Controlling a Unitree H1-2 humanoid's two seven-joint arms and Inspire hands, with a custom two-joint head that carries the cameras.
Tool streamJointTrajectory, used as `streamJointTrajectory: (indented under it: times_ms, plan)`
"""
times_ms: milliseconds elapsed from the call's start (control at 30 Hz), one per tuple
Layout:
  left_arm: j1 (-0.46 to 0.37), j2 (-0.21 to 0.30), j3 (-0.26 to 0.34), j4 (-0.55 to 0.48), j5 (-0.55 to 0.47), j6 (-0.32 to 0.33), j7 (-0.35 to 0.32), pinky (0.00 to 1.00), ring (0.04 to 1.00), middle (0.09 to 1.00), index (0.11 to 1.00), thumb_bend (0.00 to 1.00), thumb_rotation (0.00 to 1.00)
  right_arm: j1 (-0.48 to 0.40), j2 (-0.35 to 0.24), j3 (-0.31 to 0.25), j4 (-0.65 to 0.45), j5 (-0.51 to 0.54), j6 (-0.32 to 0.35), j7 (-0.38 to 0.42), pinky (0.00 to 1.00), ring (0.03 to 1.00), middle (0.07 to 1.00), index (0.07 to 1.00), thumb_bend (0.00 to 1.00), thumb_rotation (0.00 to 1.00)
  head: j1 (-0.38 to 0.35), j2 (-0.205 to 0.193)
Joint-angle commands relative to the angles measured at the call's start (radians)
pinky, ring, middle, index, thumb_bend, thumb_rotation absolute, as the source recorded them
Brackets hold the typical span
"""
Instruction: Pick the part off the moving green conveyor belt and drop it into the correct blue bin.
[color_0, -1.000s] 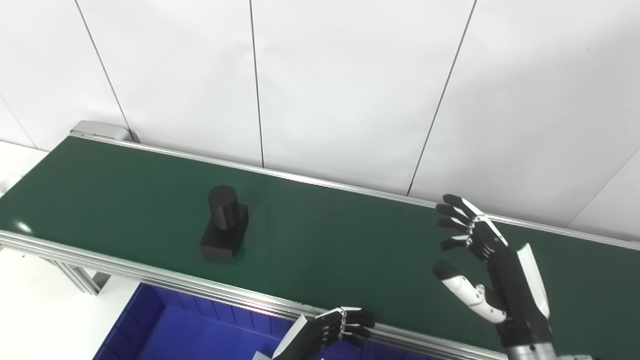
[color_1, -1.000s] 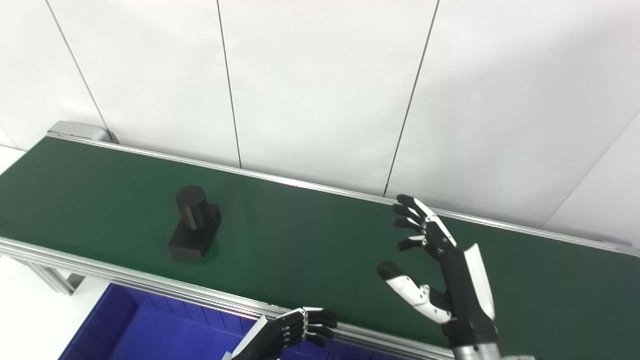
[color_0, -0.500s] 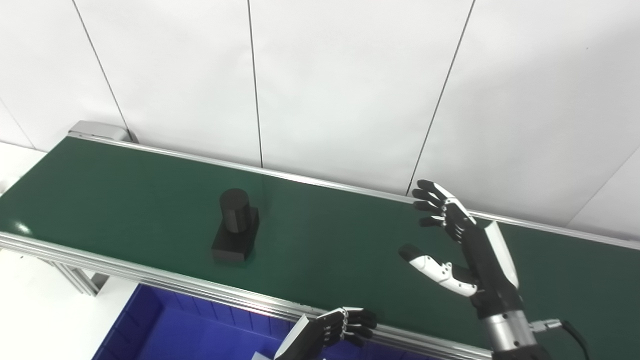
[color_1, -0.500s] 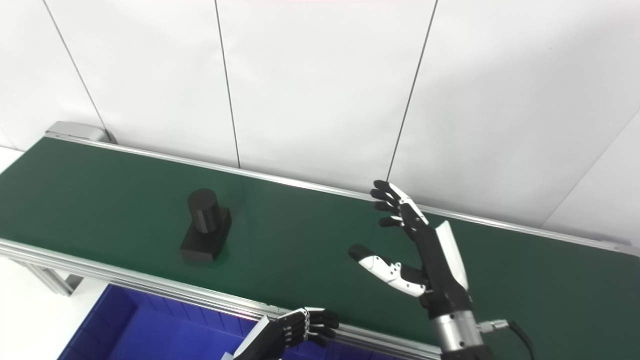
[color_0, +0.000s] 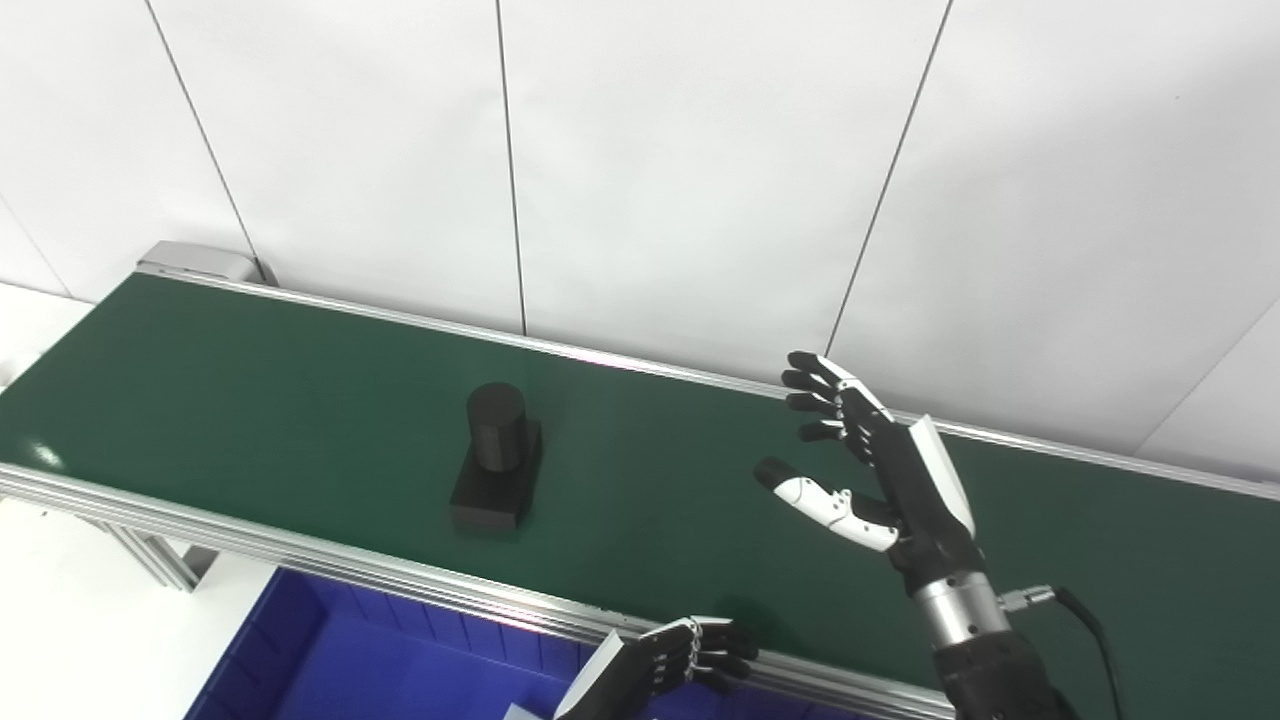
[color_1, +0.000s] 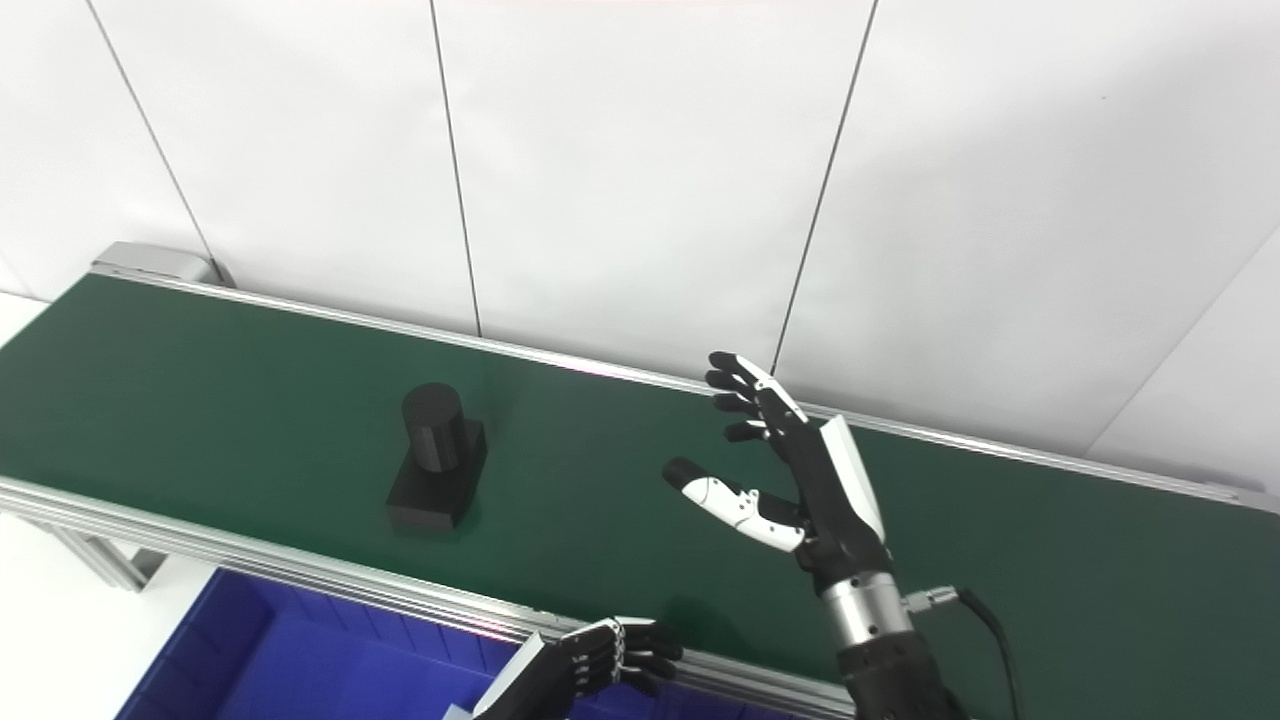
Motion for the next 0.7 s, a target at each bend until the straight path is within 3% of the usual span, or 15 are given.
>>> streamJointTrajectory:
  times_ms: [0, 667]
  plan:
    - [-0.012, -0.014, -0.007, -0.012, 0.005, -0.045, 0.010, 0.65, 0.704, 0.741, 0.748, 0.86, 0.62, -0.051, 0.026, 0.007, 0.016, 0.007, -0.040, -0.015, 0.69, 0.802, 0.830, 0.874, 0.63, 0.47, 0.000, 0.001]
    - [0.026, -0.017, -0.019, -0.053, 0.013, -0.045, 0.014, 0.64, 0.700, 0.743, 0.745, 0.87, 0.61, -0.174, 0.112, 0.099, 0.225, -0.082, -0.044, -0.050, 0.75, 0.822, 0.826, 0.866, 0.68, 0.46, 0.007, 0.016]
